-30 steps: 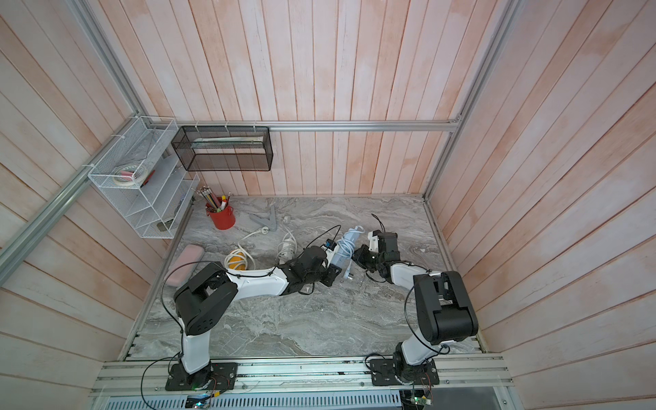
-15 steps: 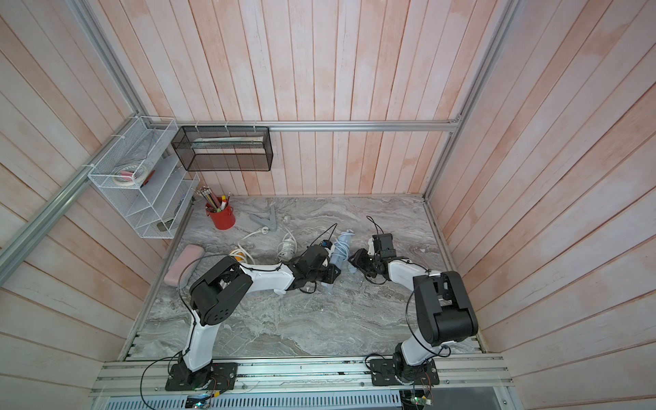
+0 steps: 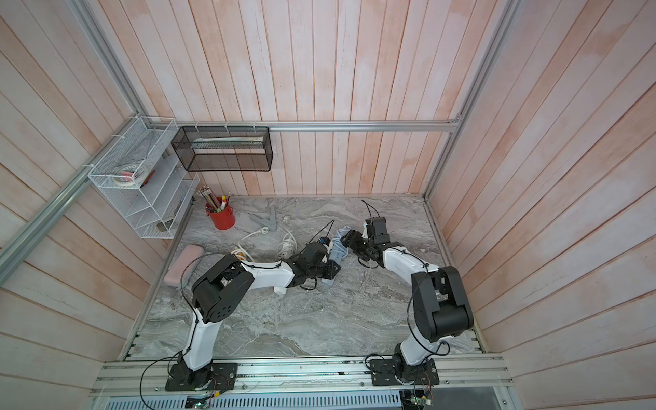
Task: Wrap the cord around the power strip
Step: Place the power strip at the center of the board.
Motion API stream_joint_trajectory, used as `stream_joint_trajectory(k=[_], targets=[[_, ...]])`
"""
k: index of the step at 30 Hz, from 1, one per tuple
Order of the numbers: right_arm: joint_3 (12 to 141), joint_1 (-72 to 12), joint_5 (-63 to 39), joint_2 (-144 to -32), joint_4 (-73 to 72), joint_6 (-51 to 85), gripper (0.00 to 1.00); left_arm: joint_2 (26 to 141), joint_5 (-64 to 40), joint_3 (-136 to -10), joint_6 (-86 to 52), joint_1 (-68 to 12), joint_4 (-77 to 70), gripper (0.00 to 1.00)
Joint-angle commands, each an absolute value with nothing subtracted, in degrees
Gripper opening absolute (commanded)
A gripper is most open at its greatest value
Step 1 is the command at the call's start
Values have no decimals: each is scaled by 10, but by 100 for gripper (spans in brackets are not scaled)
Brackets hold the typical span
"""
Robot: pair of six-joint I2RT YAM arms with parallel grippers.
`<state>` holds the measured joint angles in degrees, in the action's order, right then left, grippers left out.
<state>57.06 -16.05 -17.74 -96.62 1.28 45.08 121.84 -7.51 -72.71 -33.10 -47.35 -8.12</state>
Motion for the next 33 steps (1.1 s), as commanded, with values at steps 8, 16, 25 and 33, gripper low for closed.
stream_joint_trajectory(k=[8, 16, 25, 33], targets=[[630, -191, -66, -1092, 10, 464, 64, 1224, -103, -714, -318, -456, -60, 40], [692, -192, -24, -1144, 71, 382, 55, 1071, -95, -646, -297, -432, -23, 64], [752, -219, 1, -1157, 132, 320, 62, 943, -48, -610, -243, -406, 14, 64], [766, -222, -5, -1133, 141, 312, 74, 913, -42, -600, -225, -401, 16, 64]])
